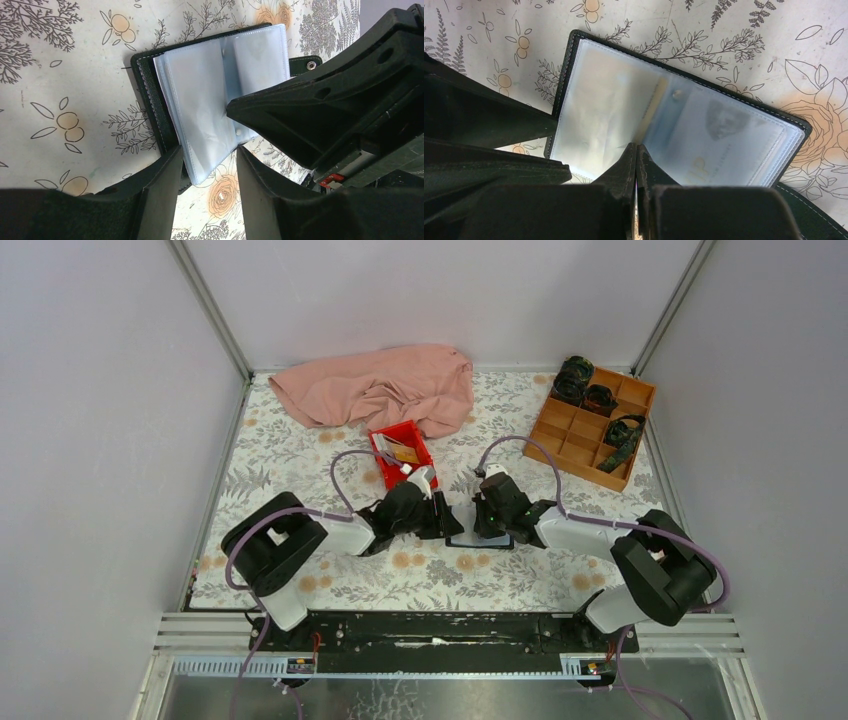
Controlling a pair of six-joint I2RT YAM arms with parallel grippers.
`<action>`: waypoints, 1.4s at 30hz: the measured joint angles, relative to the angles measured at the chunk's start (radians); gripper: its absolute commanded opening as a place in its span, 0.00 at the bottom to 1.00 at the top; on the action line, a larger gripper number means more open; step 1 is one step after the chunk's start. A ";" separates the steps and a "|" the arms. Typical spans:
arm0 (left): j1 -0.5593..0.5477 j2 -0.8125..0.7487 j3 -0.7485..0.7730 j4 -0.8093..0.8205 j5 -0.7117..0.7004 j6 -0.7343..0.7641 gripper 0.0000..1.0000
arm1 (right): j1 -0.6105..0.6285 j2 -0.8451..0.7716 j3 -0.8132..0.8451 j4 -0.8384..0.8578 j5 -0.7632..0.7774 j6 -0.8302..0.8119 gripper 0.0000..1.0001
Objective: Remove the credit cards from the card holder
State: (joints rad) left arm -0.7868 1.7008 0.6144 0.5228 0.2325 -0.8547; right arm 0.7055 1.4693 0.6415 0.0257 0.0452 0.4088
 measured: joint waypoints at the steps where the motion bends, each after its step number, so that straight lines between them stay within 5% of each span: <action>1: 0.000 0.000 0.001 0.000 0.001 -0.002 0.51 | 0.000 0.002 0.000 0.003 0.000 0.000 0.00; 42: -0.004 -0.007 0.034 -0.024 -0.008 0.006 0.51 | 0.000 0.013 -0.002 0.026 -0.001 0.000 0.00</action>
State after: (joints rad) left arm -0.7910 1.6939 0.6479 0.4988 0.2241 -0.8490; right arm 0.7055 1.4826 0.6399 0.0513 0.0441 0.4088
